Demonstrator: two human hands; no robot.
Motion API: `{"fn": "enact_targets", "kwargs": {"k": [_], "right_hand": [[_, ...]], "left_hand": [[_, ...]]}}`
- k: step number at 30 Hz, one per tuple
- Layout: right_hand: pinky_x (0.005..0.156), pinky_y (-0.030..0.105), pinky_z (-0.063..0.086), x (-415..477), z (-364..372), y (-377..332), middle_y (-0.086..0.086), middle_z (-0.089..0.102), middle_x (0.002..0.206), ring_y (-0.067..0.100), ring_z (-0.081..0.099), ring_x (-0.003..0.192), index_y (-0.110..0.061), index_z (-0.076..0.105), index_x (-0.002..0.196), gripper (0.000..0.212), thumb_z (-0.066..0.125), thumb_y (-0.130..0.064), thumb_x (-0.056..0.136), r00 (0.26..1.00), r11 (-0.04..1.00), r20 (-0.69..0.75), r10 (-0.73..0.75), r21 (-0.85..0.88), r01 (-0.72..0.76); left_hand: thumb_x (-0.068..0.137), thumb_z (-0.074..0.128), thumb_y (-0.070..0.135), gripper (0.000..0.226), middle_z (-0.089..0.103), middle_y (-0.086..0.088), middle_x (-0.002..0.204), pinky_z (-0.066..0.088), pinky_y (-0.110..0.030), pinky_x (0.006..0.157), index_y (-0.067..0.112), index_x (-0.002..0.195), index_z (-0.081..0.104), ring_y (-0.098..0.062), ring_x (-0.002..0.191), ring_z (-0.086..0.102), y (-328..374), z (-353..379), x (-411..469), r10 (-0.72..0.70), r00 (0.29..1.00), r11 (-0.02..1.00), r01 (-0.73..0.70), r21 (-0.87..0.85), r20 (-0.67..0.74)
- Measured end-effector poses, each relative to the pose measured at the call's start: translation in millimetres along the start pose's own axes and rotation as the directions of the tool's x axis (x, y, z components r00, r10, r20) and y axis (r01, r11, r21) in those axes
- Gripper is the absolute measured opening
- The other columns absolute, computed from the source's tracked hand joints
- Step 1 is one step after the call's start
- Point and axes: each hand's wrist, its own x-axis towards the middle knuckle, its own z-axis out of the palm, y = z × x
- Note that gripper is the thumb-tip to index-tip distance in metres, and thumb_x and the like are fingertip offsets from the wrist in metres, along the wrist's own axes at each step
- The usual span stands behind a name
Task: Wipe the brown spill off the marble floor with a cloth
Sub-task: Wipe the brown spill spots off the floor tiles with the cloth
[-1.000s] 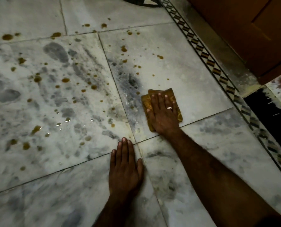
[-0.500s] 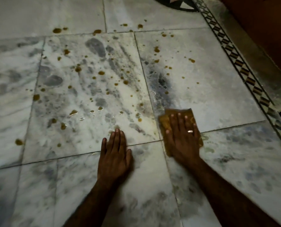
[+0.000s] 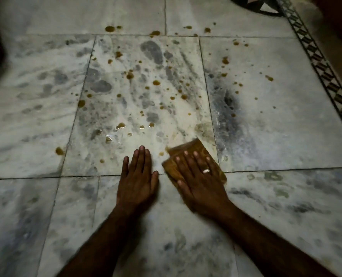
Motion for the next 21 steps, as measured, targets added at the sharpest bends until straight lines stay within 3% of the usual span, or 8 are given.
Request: {"fn": "enact_targets", "kwargs": {"k": [3,8,11,14,17,19,21], "right_hand": [[0.121,0.056,0.023,-12.2,-2.0,24.3,0.008,0.026,0.167,0.031,0.023,0.154,-0.022,0.024,0.16,0.06,0.028,-0.046,0.105,0.993,0.993,-0.035,0.112,-0.022,-0.113],[0.123,0.057,0.015,80.3,8.0,28.5,0.013,0.028,0.166,0.034,0.023,0.154,-0.018,0.021,0.161,0.063,0.022,-0.046,0.105,0.939,0.938,-0.002,0.345,0.015,-0.345],[0.123,0.057,0.017,108.5,12.9,-20.2,0.011,0.033,0.164,0.035,0.027,0.152,-0.017,0.028,0.159,0.061,0.031,-0.044,0.105,0.965,0.965,-0.039,0.259,0.049,-0.257],[0.124,0.055,0.013,77.9,11.5,-75.1,0.011,0.027,0.166,0.034,0.02,0.155,-0.018,0.025,0.16,0.062,0.034,-0.044,0.104,1.0,0.999,-0.01,0.014,0.05,-0.014],[0.125,0.053,0.014,28.5,5.0,-71.8,0.005,0.024,0.168,0.029,0.016,0.156,-0.023,0.023,0.161,0.063,0.034,-0.048,0.104,0.986,0.987,0.05,-0.158,0.028,0.157],[0.124,0.053,0.016,9.2,1.2,-48.9,0.004,0.024,0.168,0.028,0.018,0.156,-0.025,0.023,0.161,0.062,0.03,-0.049,0.104,0.987,0.989,0.072,-0.146,0.009,0.146],[0.122,0.056,0.022,15.7,-0.5,-23.7,0.008,0.026,0.167,0.032,0.023,0.154,-0.022,0.025,0.16,0.061,0.029,-0.046,0.104,0.999,0.999,0.04,-0.019,-0.027,0.02]], "left_hand": [[0.099,0.025,0.042,0.069,0.017,-0.014,0.166,0.004,-0.046,0.126,0.004,0.157,0.023,-0.024,0.154,0.017,-18.5,-2.1,-6.1,-0.05,0.999,0.999,0.05,0.01,0.013],[0.099,0.026,0.041,0.07,0.018,-0.016,0.166,0.001,-0.046,0.126,0.002,0.157,0.024,-0.026,0.154,0.018,-36.0,-4.6,-13.6,-0.116,0.993,0.993,0.116,0.005,0.012],[0.098,0.028,0.04,0.069,0.024,-0.018,0.164,0.008,-0.049,0.125,0.001,0.155,0.029,-0.029,0.152,0.026,-39.1,-5.3,-15.3,-0.122,0.993,0.992,0.122,0.013,0.009],[0.1,0.029,0.038,0.066,0.028,-0.019,0.163,0.015,-0.052,0.124,0.0,0.153,0.032,-0.03,0.151,0.029,-47.6,-6.2,-21.0,-0.133,0.991,0.991,0.133,0.004,-0.01],[0.1,0.029,0.037,0.065,0.028,-0.018,0.163,0.013,-0.051,0.125,0.0,0.154,0.032,-0.03,0.151,0.028,-61.5,-7.3,-30.9,-0.124,0.992,0.992,0.125,0.011,-0.004],[0.098,0.029,0.039,0.068,0.027,-0.018,0.163,0.011,-0.05,0.125,0.001,0.155,0.03,-0.03,0.151,0.028,-76.6,-8.4,-37.2,-0.146,0.989,0.989,0.146,0.013,0.013],[0.098,0.029,0.041,0.07,0.025,-0.018,0.164,0.009,-0.049,0.125,0.001,0.155,0.028,-0.03,0.151,0.027,-89.1,-9.4,-41.5,-0.184,0.983,0.983,0.183,0.018,0.013]]}}
